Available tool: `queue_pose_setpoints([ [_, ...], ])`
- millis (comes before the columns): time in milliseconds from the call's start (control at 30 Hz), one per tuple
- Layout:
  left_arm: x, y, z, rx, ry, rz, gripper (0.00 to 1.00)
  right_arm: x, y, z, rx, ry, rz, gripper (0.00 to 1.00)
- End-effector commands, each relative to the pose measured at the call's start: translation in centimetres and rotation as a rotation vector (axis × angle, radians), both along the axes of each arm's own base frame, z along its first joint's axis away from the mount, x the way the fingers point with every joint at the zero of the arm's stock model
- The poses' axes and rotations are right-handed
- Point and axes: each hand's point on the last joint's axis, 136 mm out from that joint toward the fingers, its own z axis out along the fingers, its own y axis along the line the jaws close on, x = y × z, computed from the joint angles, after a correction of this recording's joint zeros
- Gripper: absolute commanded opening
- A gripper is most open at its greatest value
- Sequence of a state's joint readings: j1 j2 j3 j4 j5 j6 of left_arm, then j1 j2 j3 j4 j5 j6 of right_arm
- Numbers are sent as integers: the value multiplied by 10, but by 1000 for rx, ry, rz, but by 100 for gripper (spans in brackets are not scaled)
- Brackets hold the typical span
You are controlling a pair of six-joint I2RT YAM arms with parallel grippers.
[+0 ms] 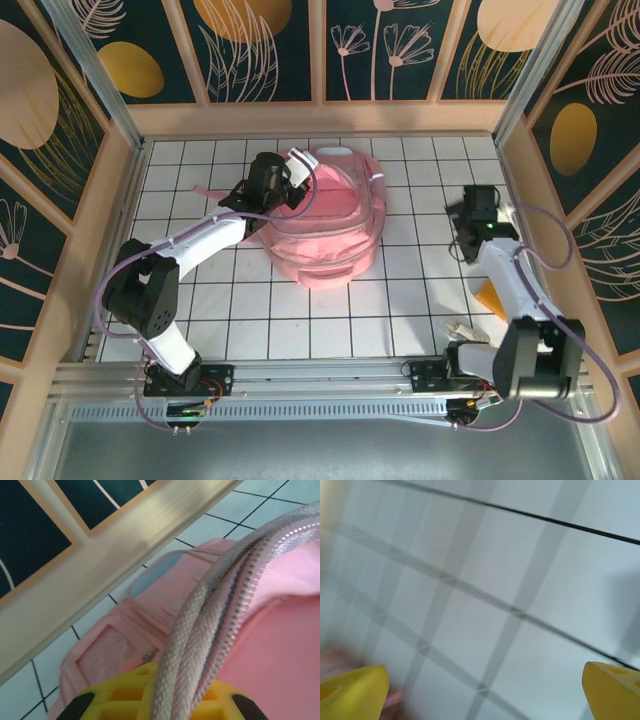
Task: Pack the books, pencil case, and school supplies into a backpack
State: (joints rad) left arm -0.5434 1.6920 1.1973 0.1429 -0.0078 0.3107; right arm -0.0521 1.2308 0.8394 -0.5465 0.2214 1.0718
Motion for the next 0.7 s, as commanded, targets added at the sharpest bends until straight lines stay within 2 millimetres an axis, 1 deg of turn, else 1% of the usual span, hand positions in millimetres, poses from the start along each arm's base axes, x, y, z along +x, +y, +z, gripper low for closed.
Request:
queue_pose_setpoints([
  [0,-3,-14,23,-100,18,-32,0,-92,-19,-47,179,255,-345,99],
  [67,-20,-30,12,-15,23,-106,0,-107,-36,-44,189,208,-459,99],
  [133,-34,-39,3,62,18,-143,0,-119,-49,-37,191,158,-541,99],
  [167,-39,-42,2,58,23,-161,0,-127,-55,-37,207,142,-591,98],
  [233,-47,-43,1,35,29,-186,0,-141,-64,-48,253,122,-670,93],
  [300,-53,-42,0,35,17,-203,0,-149,-67,-62,307,106,-734,90],
  [400,-55,-38,-2,71,1,-210,0,-144,-71,-70,340,50,-757,90],
  [433,-55,-37,-1,82,-4,-211,0,-138,-74,-71,333,9,-749,89],
  [500,-55,-36,2,99,-17,-217,0,-134,-81,-71,310,-35,-753,89],
  [600,-56,-35,6,114,-39,-227,0,-137,-88,-72,280,-45,-781,88],
  [633,-56,-35,7,114,-41,-227,0,-138,-89,-76,281,-46,-789,86],
  [667,-56,-35,7,115,-42,-227,0,-139,-90,-79,285,-49,-796,80],
])
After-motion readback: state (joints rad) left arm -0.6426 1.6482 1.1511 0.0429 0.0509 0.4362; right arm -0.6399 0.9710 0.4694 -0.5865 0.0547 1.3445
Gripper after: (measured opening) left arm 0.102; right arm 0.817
